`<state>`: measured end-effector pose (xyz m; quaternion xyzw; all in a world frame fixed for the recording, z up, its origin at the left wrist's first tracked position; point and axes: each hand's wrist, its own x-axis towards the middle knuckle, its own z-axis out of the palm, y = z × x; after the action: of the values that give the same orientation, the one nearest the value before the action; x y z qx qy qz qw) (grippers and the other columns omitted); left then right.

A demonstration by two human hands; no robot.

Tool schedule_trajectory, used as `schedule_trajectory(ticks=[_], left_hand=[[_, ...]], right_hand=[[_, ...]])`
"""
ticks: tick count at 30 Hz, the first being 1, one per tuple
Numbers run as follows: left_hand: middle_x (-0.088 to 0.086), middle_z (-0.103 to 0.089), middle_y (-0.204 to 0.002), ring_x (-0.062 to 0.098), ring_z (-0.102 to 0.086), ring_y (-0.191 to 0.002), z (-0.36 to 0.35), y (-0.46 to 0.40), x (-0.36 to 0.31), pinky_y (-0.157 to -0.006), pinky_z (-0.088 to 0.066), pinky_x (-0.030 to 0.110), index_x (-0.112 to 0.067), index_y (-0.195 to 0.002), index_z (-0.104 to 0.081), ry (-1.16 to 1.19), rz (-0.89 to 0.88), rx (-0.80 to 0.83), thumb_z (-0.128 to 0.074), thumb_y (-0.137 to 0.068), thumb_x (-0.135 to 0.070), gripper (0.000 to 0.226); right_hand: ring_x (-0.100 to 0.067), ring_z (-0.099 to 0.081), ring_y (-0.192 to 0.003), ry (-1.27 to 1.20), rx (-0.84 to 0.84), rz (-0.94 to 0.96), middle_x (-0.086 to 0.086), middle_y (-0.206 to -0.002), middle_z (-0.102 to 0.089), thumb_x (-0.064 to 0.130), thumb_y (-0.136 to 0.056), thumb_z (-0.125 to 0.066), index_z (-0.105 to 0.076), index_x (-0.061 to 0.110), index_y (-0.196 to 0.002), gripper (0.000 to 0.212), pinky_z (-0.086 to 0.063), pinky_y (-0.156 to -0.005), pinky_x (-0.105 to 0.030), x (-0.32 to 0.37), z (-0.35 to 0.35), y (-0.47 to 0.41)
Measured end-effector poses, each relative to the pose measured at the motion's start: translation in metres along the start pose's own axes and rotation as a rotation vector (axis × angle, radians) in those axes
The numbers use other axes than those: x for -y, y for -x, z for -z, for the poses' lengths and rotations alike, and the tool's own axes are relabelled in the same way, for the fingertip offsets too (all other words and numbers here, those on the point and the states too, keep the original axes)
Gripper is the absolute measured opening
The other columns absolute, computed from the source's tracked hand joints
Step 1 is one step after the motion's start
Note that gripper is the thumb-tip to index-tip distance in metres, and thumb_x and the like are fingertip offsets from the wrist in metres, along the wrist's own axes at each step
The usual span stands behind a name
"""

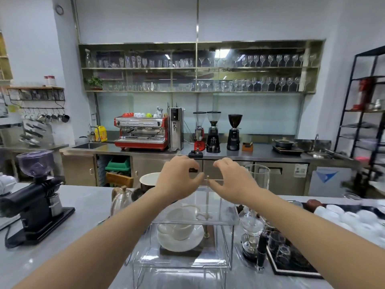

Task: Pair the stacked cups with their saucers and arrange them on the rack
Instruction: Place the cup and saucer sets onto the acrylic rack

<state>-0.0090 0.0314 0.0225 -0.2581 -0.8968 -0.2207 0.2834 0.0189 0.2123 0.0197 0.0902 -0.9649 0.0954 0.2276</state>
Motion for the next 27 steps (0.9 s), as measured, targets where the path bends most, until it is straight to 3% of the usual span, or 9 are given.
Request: schedule_trajectory(ticks=[4, 8, 17, 22, 27], left_hand=[[-0.008, -0.061, -0.133, 0.015, -0.045, -0.133, -0.027, 0.004, -0.029, -0.112, -0.026, 0.041, -0.029, -0.12, -0.07, -0.074, -0.13, 0.017, -0.056, -0.093, -0.052, 0.038], [-0.009, -0.051, -0.143, 0.014, -0.029, -0.144, -0.063, 0.014, -0.064, -0.113, -0.008, 0.04, -0.034, -0.121, -0.068, -0.031, -0.19, 0.039, -0.054, -0.092, -0.053, 0.037], [-0.006, -0.053, -0.144, 0.017, -0.034, -0.143, -0.126, 0.048, -0.123, -0.113, -0.011, 0.037, -0.032, -0.124, -0.066, 0.178, -0.224, 0.071, -0.058, -0.092, -0.046, 0.036], [-0.004, -0.049, -0.148, 0.02, -0.031, -0.146, -0.154, 0.07, -0.155, -0.116, -0.018, 0.043, -0.03, -0.127, -0.066, 0.258, -0.227, 0.153, -0.058, -0.091, -0.046, 0.04], [-0.002, -0.058, -0.138, 0.022, -0.041, -0.139, -0.177, 0.086, -0.18, -0.109, -0.025, 0.039, -0.025, -0.122, -0.07, 0.37, -0.207, 0.182, -0.064, -0.088, -0.041, 0.038]], right_hand=[[-0.024, -0.045, -0.132, 0.143, -0.045, 0.033, -0.004, -0.139, -0.051, 0.055, -0.092, -0.048, -0.045, 0.016, -0.139, 0.061, -0.036, -0.11, -0.041, -0.03, 0.01, 0.031], [-0.023, -0.042, -0.137, 0.195, -0.095, -0.017, -0.004, -0.146, -0.05, 0.054, -0.094, -0.044, -0.047, 0.016, -0.141, 0.061, -0.032, -0.113, -0.039, -0.068, 0.021, 0.07], [-0.027, -0.052, -0.128, 0.174, -0.119, -0.174, -0.007, -0.137, -0.058, 0.045, -0.09, -0.058, -0.056, 0.012, -0.133, 0.055, -0.037, -0.109, -0.041, -0.122, 0.025, 0.159], [-0.022, -0.041, -0.14, 0.178, -0.05, -0.265, -0.004, -0.148, -0.05, 0.047, -0.091, -0.056, -0.051, 0.015, -0.141, 0.06, -0.028, -0.116, -0.037, -0.148, 0.017, 0.212], [-0.026, -0.046, -0.137, 0.18, -0.019, -0.332, -0.007, -0.145, -0.053, 0.044, -0.089, -0.062, -0.055, 0.013, -0.138, 0.058, -0.03, -0.115, -0.039, -0.173, 0.015, 0.252]])
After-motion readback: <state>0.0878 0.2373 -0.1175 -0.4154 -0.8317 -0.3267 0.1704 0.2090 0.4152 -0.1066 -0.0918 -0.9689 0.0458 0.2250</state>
